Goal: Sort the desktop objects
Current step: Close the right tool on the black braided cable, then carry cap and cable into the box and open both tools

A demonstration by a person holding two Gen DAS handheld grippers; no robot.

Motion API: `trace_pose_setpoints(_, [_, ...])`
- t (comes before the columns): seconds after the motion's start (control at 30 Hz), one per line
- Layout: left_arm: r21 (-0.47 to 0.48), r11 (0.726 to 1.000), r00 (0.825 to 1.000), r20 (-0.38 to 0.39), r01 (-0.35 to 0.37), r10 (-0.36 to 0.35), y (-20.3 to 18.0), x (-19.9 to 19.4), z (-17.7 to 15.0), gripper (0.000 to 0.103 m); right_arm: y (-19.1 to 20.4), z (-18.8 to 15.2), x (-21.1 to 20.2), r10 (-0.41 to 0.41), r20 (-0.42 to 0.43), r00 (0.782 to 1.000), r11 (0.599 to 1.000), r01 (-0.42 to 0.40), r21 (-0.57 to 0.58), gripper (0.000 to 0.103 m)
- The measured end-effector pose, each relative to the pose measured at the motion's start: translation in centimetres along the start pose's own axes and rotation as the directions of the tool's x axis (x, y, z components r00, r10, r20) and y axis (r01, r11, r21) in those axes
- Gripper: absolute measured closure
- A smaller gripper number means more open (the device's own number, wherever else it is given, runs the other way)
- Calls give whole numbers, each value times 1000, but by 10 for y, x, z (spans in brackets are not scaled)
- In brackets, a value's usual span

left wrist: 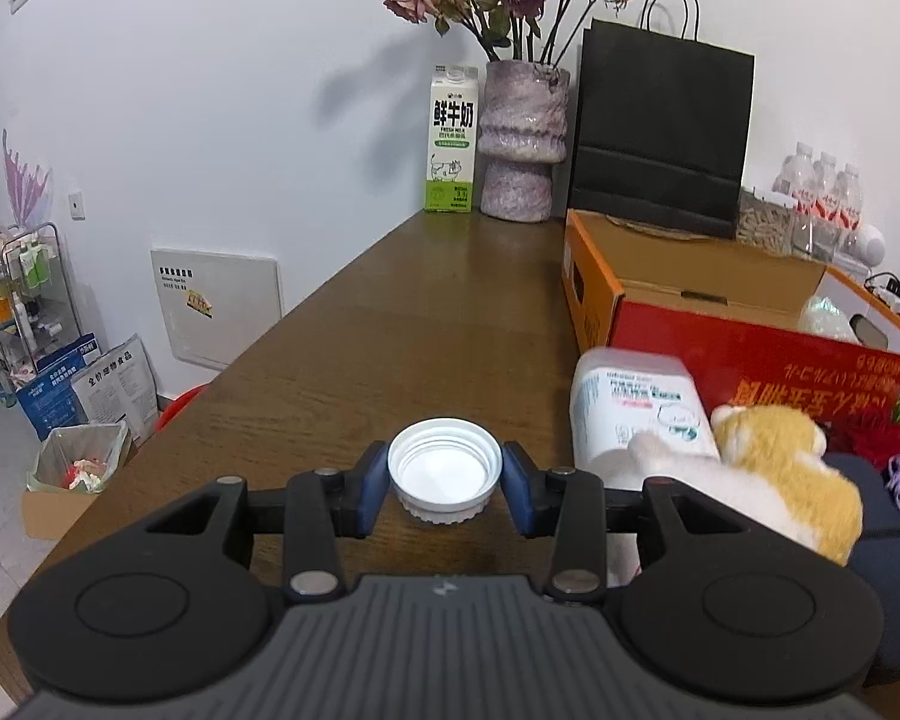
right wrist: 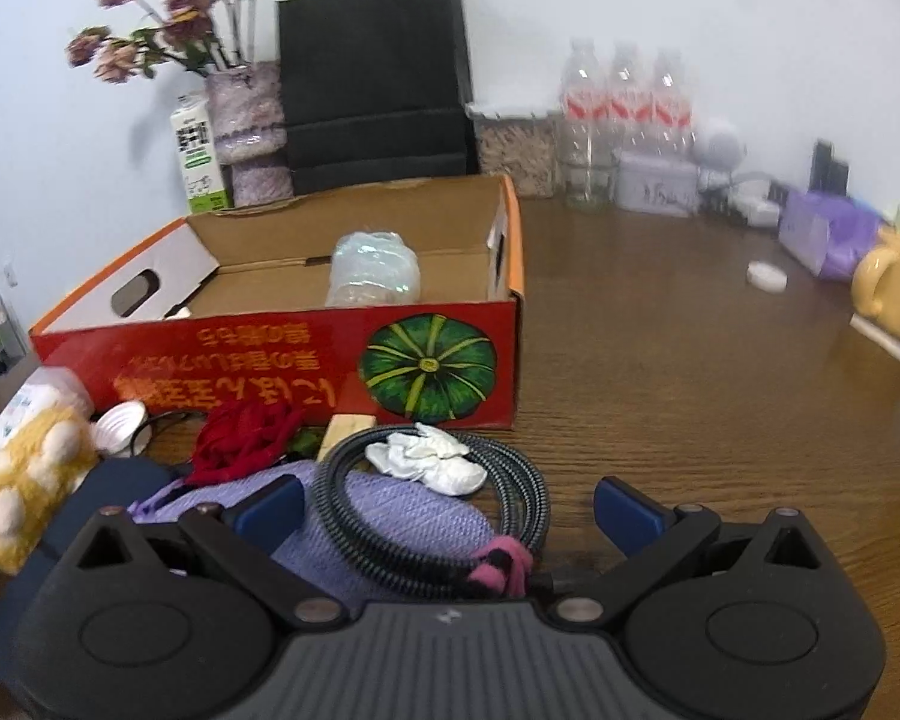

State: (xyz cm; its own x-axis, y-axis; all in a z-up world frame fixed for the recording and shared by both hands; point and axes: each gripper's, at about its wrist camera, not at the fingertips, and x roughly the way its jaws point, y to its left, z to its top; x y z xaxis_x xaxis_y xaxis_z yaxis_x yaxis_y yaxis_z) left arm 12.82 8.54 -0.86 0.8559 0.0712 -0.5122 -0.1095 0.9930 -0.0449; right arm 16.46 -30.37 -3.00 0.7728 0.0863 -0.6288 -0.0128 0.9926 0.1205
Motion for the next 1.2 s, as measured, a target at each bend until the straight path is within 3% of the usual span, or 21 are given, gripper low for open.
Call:
trace_pose_setpoints(0.17, [-12,1000,1000,-7,15,-15,-3,0,1,63,-3,-4,5,31,-4,1000,999,-31,19,14])
trace_pose_setpoints(0.73, [25,998,995,76,60,-62,-21,-22,23,63,9,-1,-36,34,135,990,999,-29,-43,16])
trace_pose_setpoints(1.2, [105,971,949,211,217,-235,-90,-15,98,62,36,65,-54,79,291,953,995,-60,-75,20])
